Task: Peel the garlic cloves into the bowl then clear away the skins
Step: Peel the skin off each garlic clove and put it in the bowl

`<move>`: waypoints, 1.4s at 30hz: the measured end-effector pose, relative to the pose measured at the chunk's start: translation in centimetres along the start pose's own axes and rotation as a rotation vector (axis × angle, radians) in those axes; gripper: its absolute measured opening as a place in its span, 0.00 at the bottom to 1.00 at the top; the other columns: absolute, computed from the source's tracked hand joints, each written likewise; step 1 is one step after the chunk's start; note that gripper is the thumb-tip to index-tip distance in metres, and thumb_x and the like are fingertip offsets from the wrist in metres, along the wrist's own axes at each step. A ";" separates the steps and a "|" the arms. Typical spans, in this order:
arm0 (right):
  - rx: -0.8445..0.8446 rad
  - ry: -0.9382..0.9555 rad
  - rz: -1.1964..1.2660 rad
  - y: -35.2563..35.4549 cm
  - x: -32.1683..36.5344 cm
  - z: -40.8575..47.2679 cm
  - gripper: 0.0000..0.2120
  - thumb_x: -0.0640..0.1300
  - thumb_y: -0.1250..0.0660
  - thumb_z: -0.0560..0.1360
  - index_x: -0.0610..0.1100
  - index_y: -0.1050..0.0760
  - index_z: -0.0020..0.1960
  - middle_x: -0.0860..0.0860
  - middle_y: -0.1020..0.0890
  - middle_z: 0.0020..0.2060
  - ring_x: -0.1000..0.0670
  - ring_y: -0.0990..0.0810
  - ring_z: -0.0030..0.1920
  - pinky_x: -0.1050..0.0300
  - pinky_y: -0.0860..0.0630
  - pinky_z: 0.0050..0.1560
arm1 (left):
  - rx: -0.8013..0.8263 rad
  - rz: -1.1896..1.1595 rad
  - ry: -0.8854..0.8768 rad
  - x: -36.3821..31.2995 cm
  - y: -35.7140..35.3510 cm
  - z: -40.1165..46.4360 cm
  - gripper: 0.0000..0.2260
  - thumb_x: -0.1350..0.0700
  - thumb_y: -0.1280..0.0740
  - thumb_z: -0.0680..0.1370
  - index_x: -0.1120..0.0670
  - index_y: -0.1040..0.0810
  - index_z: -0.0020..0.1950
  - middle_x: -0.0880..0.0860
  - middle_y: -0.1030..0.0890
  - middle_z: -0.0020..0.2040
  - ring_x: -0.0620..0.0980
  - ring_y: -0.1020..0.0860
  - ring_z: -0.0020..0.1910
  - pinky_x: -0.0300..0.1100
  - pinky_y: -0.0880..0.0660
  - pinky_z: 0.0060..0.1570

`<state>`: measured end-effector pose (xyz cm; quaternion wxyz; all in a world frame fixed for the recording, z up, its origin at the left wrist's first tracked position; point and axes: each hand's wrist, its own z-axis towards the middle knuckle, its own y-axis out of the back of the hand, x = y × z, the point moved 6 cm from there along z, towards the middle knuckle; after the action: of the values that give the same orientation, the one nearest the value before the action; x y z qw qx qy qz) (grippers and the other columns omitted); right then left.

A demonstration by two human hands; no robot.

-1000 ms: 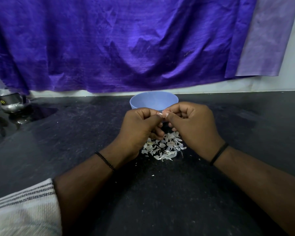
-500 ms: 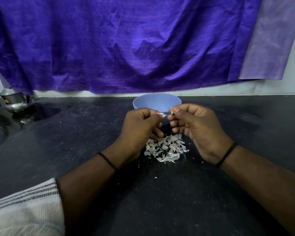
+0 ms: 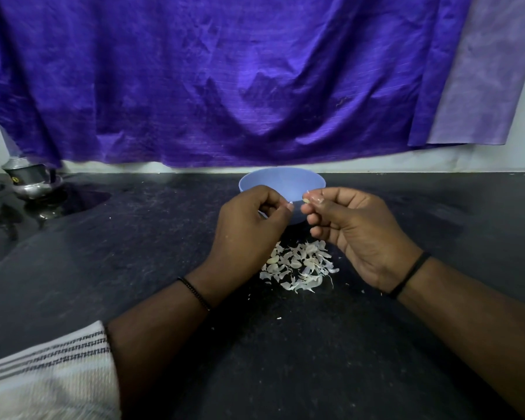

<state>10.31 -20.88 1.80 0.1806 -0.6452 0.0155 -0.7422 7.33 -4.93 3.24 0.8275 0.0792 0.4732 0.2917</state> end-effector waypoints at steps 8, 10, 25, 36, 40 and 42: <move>0.029 0.009 -0.023 -0.1 -0.1 -0.1 0.07 0.32 0.30 0.74 0.37 0.18 0.51 0.43 0.14 0.41 0.53 0.18 0.38 0.61 0.19 0.39 | 0.050 -0.196 0.090 0.5 -0.4 -0.1 0.03 0.56 0.29 0.78 0.53 0.17 0.45 0.48 0.19 0.34 0.47 0.21 0.27 0.41 0.28 0.26; 0.027 0.014 -0.043 -0.1 -0.1 0.0 0.06 0.33 0.30 0.74 0.37 0.18 0.51 0.44 0.14 0.40 0.52 0.18 0.38 0.61 0.19 0.39 | 0.078 -0.267 0.119 0.4 -0.7 -0.1 0.02 0.57 0.29 0.77 0.54 0.17 0.46 0.51 0.18 0.36 0.48 0.21 0.28 0.42 0.27 0.25; -0.010 0.050 -0.194 -0.2 -0.4 -0.2 0.04 0.35 0.28 0.74 0.39 0.18 0.49 0.45 0.15 0.38 0.53 0.20 0.36 0.59 0.22 0.35 | 0.112 -0.305 0.132 0.3 -0.8 -0.3 0.03 0.61 0.29 0.76 0.60 0.17 0.44 0.60 0.18 0.36 0.48 0.23 0.28 0.42 0.27 0.25; -0.031 0.098 -0.291 -0.2 -0.2 -0.3 0.03 0.34 0.29 0.75 0.38 0.18 0.48 0.47 0.15 0.35 0.53 0.21 0.34 0.63 0.23 0.32 | 0.072 -0.026 -0.013 0.2 -0.6 -0.1 0.03 0.59 0.27 0.75 0.53 0.16 0.41 0.48 0.18 0.34 0.48 0.20 0.32 0.42 0.23 0.33; -0.029 0.116 -0.302 -0.3 -0.2 -0.2 0.04 0.33 0.28 0.74 0.38 0.18 0.48 0.47 0.15 0.35 0.53 0.20 0.35 0.64 0.22 0.33 | 0.064 0.001 -0.028 0.2 -0.6 0.0 0.03 0.59 0.27 0.75 0.53 0.16 0.41 0.47 0.18 0.34 0.45 0.21 0.32 0.39 0.25 0.33; -0.031 0.127 -0.301 -0.3 -0.1 -0.2 0.04 0.33 0.28 0.74 0.38 0.18 0.48 0.47 0.15 0.35 0.53 0.20 0.35 0.64 0.22 0.33 | 0.059 0.026 -0.054 0.1 -0.6 -0.1 0.03 0.60 0.27 0.75 0.53 0.16 0.42 0.47 0.19 0.35 0.42 0.23 0.31 0.36 0.27 0.33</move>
<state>10.07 -20.60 1.72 0.0559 -0.5946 -0.0586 -0.7999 7.57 -5.40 2.90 0.8333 0.1174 0.4581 0.2862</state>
